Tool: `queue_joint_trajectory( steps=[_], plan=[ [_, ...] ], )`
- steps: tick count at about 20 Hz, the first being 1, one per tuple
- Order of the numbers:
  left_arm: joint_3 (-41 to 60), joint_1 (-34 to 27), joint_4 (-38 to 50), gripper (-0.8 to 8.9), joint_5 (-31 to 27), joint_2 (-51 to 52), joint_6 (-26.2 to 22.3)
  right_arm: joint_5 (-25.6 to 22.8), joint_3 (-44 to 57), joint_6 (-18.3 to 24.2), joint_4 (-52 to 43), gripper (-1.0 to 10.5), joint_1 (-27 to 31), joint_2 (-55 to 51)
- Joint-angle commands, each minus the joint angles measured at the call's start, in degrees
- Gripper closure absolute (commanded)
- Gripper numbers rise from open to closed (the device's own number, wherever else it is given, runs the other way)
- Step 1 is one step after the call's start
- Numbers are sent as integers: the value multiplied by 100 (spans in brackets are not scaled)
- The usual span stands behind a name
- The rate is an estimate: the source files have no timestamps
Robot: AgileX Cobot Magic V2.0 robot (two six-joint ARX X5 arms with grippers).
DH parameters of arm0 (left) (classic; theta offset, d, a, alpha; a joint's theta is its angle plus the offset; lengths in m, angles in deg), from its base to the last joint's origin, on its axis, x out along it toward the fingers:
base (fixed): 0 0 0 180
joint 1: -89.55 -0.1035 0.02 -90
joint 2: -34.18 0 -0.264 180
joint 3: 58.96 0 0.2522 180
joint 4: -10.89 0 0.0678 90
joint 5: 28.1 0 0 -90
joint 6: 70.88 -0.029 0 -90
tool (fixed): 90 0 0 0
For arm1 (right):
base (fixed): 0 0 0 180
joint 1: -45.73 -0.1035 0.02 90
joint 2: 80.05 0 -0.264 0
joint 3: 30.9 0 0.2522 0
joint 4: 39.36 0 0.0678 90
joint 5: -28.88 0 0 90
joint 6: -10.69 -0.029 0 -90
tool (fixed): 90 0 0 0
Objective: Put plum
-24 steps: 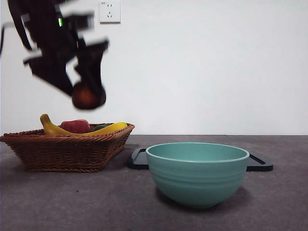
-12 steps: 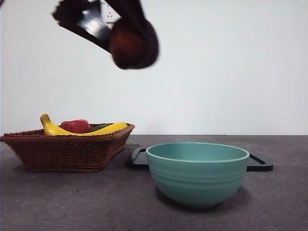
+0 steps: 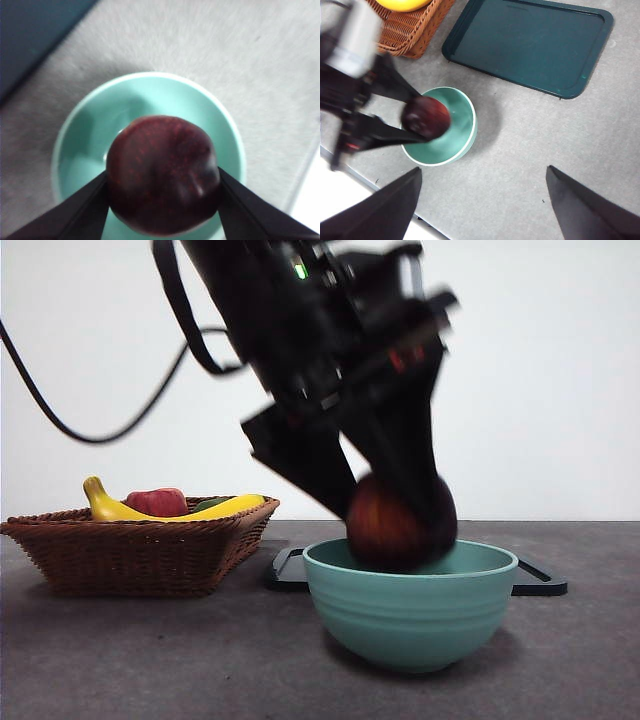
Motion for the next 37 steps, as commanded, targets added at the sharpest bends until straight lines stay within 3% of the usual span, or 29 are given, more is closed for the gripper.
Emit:
queue_joint_trajectory(
  steps=[1, 8, 12, 20, 26, 30, 37],
  plan=[
    [-118, 92, 199, 597, -35, -341, -133, 13, -111, -59, -26, 548, -20, 24],
    [-118, 120, 321, 591, -282, -708, -367, 2, -111, -57, -26, 548, -20, 24],
    [-118, 125, 321, 429, -282, -713, -382, 0, -111, -57, -26, 548, -20, 24],
    [-376, 208, 151, 431, -273, -595, -339, 2, -111, -57, -26, 548, -20, 24],
    [-846, 129, -46, 431, -282, 208, -323, 2, -111, -57, -26, 548, -20, 24],
    [-855, -267, -105, 431, -284, 1167, -133, 2, -111, -57, -26, 548, -20, 24],
    [-761, -1746, -1115, 431, -160, 2881, -55, 2, -111, -57, -26, 548, -20, 24]
  ],
)
